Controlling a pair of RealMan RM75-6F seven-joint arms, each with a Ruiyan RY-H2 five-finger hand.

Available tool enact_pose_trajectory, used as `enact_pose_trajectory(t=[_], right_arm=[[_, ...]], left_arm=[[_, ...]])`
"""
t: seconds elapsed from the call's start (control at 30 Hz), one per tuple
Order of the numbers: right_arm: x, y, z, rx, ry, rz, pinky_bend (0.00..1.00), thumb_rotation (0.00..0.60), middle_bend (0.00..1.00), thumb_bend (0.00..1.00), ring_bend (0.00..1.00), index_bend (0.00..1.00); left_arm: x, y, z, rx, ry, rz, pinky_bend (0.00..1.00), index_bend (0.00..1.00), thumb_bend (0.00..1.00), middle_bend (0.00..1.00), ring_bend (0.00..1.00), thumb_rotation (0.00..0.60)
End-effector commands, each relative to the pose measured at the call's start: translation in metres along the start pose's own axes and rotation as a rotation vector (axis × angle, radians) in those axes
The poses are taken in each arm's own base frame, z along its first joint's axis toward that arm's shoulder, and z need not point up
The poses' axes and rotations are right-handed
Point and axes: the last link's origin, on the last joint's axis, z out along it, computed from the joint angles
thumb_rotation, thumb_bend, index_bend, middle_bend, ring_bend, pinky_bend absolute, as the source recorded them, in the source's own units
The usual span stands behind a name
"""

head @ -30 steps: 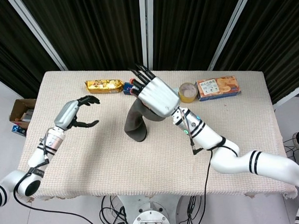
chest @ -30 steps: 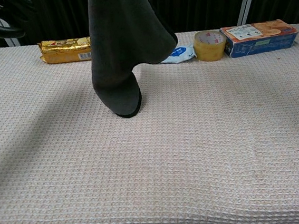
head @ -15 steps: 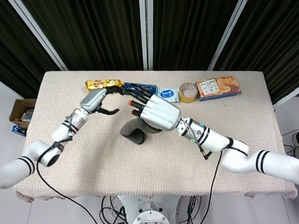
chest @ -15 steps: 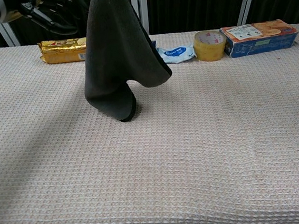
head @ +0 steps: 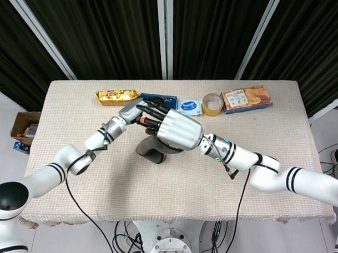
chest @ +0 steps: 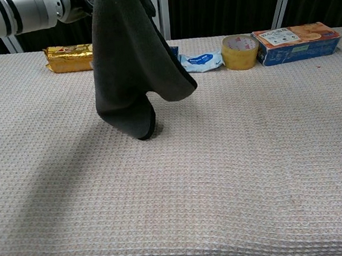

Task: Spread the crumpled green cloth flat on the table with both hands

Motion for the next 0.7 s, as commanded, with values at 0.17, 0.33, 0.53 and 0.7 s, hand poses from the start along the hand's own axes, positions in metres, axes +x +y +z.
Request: enact_pose_trajectory(t=[0.17,0.33,0.53,0.7], right_arm=[[-0.001,0.002,0.002,-0.008,0.011,0.011,0.00,0.600,0.29,0.52,0.00,0.75],[-0.003,0.005,0.000,-0.018,0.006,0.013,0.00,0.600,0.29,0.53,0.00,0.75],[-0.006,0.007,0.000,-0.026,0.002,0.020,0.00,0.600,0.29,0.53,0.00,0.75],[-0.007,0.008,0.001,-0.030,0.002,0.018,0.00,0.600,0.29,0.53,0.00,0.75]], left_arm=[[-0.023,0.008,0.016,-0.007,-0.100,0.042,0.23,0.38,0.48,0.20,0.20,0.600],[-0.030,0.006,0.016,0.000,-0.141,0.057,0.22,0.44,0.81,0.19,0.18,0.600],[-0.031,0.006,0.016,0.000,-0.148,0.037,0.21,0.47,0.86,0.19,0.18,0.600],[-0.032,0.008,0.017,-0.007,-0.160,0.037,0.20,0.48,0.86,0.19,0.18,0.600]])
